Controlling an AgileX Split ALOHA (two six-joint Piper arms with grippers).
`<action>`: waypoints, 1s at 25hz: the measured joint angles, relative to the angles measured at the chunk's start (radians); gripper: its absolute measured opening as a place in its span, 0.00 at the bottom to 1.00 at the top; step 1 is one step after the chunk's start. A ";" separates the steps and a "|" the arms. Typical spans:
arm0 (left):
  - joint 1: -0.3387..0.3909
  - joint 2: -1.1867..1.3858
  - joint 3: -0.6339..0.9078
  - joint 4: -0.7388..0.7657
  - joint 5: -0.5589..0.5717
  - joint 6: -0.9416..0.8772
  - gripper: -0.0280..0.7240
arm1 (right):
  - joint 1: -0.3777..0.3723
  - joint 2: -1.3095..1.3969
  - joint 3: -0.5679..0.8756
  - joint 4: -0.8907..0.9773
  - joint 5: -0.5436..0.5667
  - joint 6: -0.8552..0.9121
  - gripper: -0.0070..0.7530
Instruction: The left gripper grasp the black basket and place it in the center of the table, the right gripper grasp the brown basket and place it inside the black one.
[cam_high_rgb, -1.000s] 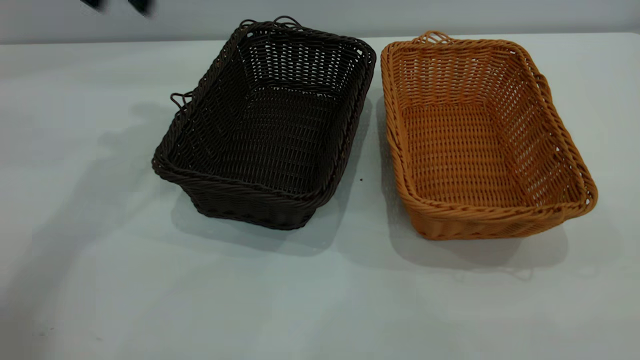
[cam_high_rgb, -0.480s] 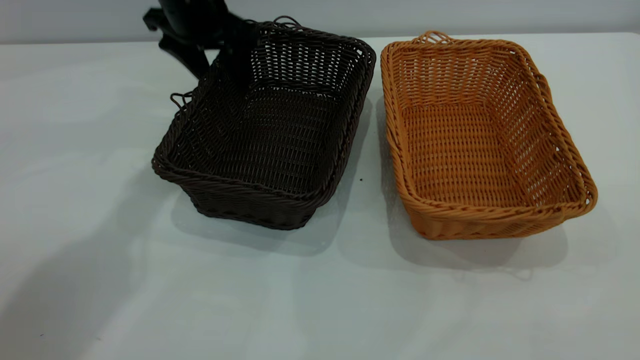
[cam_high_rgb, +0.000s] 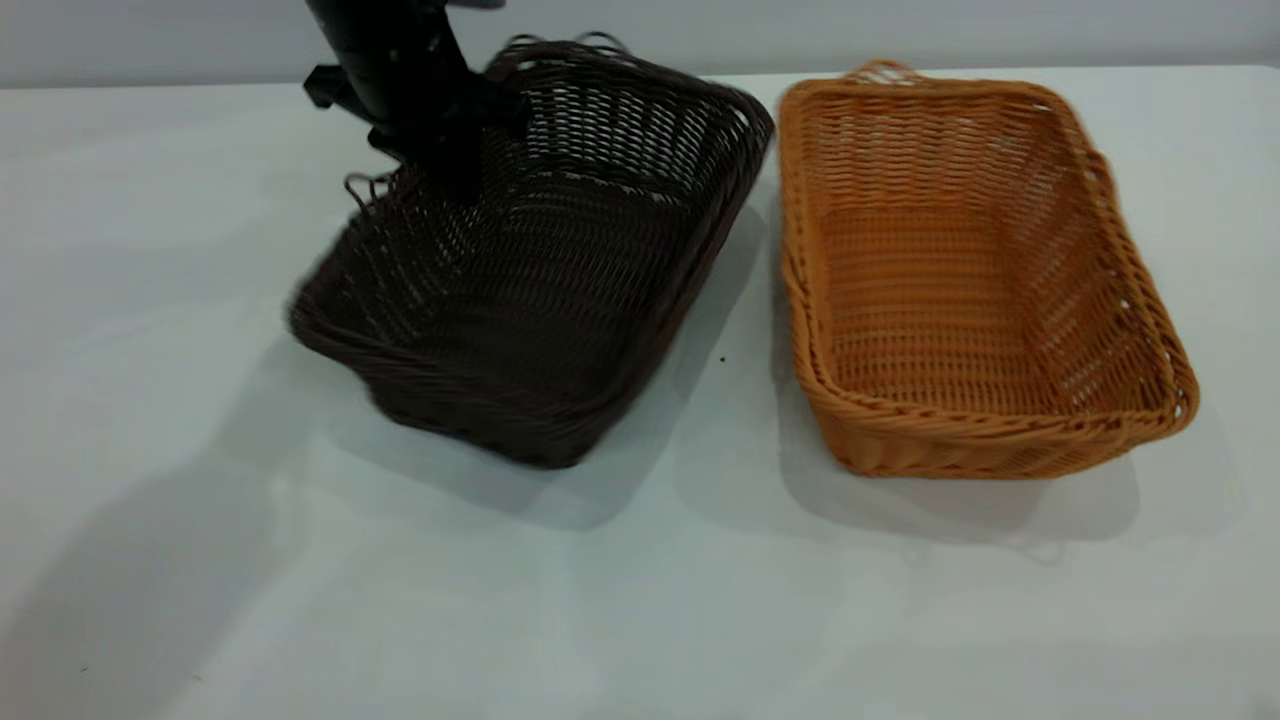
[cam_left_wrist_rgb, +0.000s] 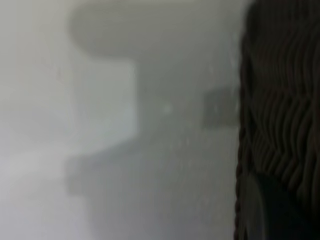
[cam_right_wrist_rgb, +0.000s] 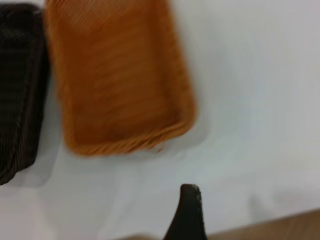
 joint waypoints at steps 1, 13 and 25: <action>0.000 -0.008 0.000 0.001 0.002 0.007 0.14 | 0.000 0.061 -0.014 0.043 -0.006 -0.021 0.76; 0.072 -0.276 0.001 0.015 0.015 0.138 0.14 | 0.000 0.878 -0.056 0.779 -0.102 -0.368 0.76; 0.088 -0.284 0.003 0.019 -0.007 0.189 0.14 | 0.046 1.354 -0.079 1.118 -0.213 -0.470 0.76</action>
